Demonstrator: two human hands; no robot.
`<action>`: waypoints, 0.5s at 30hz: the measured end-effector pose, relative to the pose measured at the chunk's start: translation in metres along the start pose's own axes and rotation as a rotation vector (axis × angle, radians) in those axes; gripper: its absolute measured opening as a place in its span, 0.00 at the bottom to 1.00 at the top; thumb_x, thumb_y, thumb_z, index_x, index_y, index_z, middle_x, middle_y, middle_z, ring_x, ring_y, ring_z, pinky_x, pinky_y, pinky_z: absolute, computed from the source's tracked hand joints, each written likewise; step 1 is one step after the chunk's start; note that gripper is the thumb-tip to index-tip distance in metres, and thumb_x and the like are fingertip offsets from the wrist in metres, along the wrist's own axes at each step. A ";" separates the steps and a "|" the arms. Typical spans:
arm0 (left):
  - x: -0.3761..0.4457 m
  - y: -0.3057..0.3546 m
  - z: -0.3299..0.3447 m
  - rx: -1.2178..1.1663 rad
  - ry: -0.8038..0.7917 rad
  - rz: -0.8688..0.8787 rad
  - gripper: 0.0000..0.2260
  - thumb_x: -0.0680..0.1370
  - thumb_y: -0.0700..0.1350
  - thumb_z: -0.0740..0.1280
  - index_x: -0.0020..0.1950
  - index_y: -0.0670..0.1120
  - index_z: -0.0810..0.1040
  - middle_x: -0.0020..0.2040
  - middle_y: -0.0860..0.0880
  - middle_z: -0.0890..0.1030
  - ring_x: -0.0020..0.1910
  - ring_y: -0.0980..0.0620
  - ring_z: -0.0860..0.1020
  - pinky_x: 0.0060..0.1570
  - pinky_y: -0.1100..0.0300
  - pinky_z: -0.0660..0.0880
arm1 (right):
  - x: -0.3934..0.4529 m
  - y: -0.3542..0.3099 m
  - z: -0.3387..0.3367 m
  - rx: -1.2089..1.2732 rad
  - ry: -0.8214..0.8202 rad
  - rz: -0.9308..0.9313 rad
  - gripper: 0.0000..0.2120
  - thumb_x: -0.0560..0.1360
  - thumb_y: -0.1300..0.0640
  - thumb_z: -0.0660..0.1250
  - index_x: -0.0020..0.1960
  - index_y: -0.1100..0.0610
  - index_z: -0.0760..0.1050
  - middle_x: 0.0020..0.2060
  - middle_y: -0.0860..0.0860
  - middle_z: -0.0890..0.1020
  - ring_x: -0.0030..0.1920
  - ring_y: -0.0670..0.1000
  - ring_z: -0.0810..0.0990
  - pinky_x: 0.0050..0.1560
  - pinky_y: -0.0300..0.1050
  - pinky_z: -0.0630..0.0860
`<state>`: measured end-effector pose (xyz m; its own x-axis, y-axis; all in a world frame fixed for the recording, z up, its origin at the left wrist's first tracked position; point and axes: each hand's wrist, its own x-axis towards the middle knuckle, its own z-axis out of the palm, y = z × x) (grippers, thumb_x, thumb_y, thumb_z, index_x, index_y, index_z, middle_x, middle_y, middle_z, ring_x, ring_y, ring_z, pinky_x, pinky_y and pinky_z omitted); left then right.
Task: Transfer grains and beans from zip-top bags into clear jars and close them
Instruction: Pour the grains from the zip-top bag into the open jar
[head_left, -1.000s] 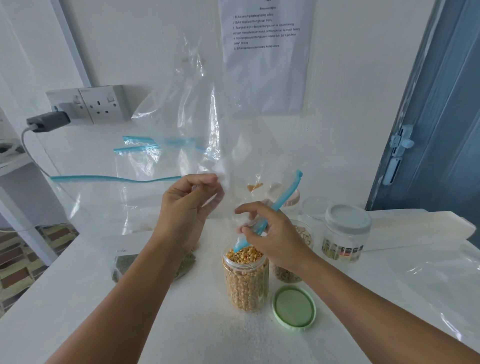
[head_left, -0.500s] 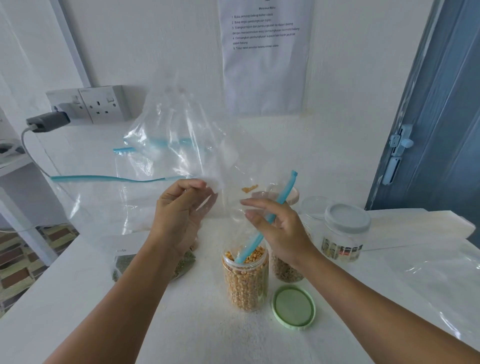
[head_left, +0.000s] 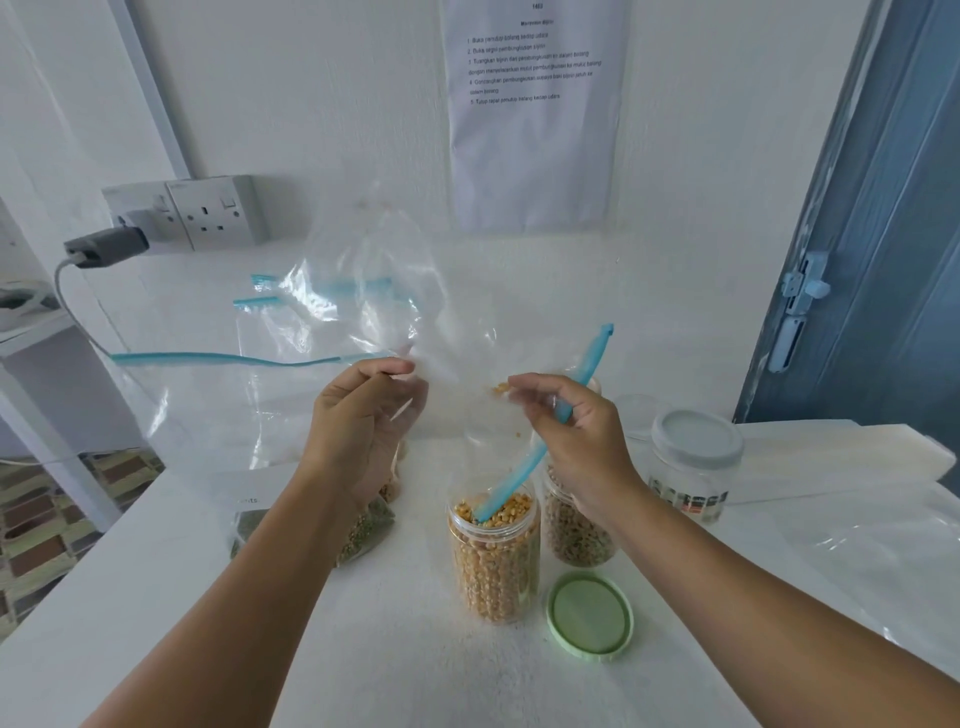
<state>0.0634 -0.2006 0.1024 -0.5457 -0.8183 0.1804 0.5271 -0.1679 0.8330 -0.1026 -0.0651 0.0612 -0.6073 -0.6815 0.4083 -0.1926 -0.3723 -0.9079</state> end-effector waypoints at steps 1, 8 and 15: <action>-0.001 0.001 0.000 -0.008 -0.006 -0.006 0.20 0.78 0.26 0.63 0.35 0.45 0.85 0.44 0.47 0.85 0.45 0.46 0.80 0.61 0.50 0.79 | -0.001 0.001 -0.001 -0.017 -0.003 -0.001 0.14 0.81 0.68 0.67 0.56 0.53 0.86 0.52 0.45 0.86 0.58 0.44 0.82 0.59 0.34 0.75; -0.008 0.006 0.009 0.111 -0.089 -0.047 0.05 0.67 0.45 0.79 0.42 0.49 0.88 0.45 0.51 0.84 0.40 0.55 0.78 0.54 0.57 0.75 | -0.001 0.000 0.005 -0.091 -0.048 -0.057 0.17 0.81 0.70 0.66 0.51 0.50 0.87 0.52 0.44 0.86 0.61 0.44 0.81 0.67 0.38 0.75; -0.002 0.004 0.008 0.062 -0.043 0.057 0.20 0.76 0.28 0.68 0.33 0.51 0.80 0.43 0.52 0.82 0.44 0.52 0.82 0.57 0.53 0.77 | -0.002 -0.003 0.008 -0.072 -0.040 -0.119 0.14 0.81 0.69 0.68 0.55 0.52 0.86 0.51 0.42 0.85 0.60 0.44 0.81 0.64 0.36 0.75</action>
<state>0.0611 -0.1953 0.1093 -0.5444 -0.8008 0.2497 0.5174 -0.0863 0.8514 -0.0946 -0.0670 0.0641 -0.5461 -0.6602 0.5157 -0.3171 -0.4069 -0.8567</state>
